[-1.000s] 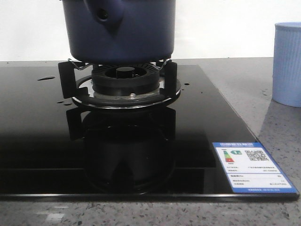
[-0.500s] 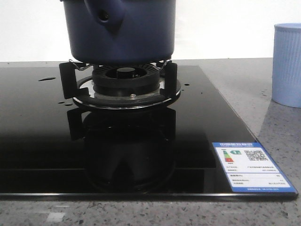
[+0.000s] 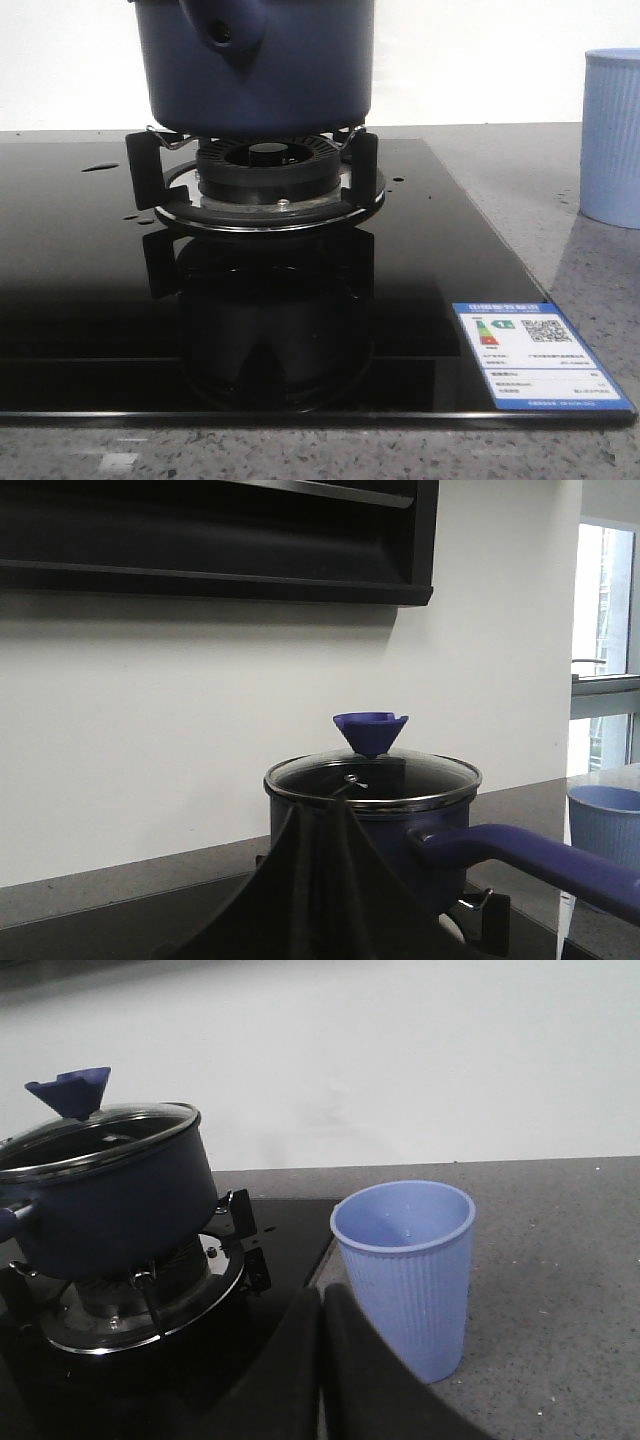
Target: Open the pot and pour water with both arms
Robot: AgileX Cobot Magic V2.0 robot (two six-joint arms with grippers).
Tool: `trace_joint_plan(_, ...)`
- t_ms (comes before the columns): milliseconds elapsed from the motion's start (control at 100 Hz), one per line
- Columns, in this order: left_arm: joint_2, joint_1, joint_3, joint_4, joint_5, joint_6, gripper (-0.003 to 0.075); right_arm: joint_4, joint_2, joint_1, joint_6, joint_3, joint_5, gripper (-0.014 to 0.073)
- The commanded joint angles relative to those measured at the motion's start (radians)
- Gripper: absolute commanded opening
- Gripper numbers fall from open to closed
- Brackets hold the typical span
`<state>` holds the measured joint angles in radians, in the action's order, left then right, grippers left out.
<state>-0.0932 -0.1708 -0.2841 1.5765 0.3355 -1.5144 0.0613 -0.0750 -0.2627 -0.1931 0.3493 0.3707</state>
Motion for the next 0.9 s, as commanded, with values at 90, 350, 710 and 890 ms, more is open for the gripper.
trace_joint_plan(90,-0.009,0.003,-0.025,0.032,-0.006,0.011,-0.0019,0.004,-0.012,-0.002,0.013,0.035,-0.072,-0.0074)
trace_joint_plan(350,-0.009,0.003,-0.025,0.032,-0.006,0.011,-0.0019,0.004,-0.012,-0.002,0.013,0.035,-0.072,-0.0074)
trace_joint_plan(710,-0.009,0.003,-0.025,0.032,-0.023,0.004,-0.0019,0.004,-0.012,-0.002,0.013,0.035,-0.072,-0.0074)
trace_joint_plan(890,-0.009,0.003,-0.025,-0.276,-0.073,0.206,-0.0019,0.004,-0.012,-0.002,0.013,0.035,-0.072,-0.0074)
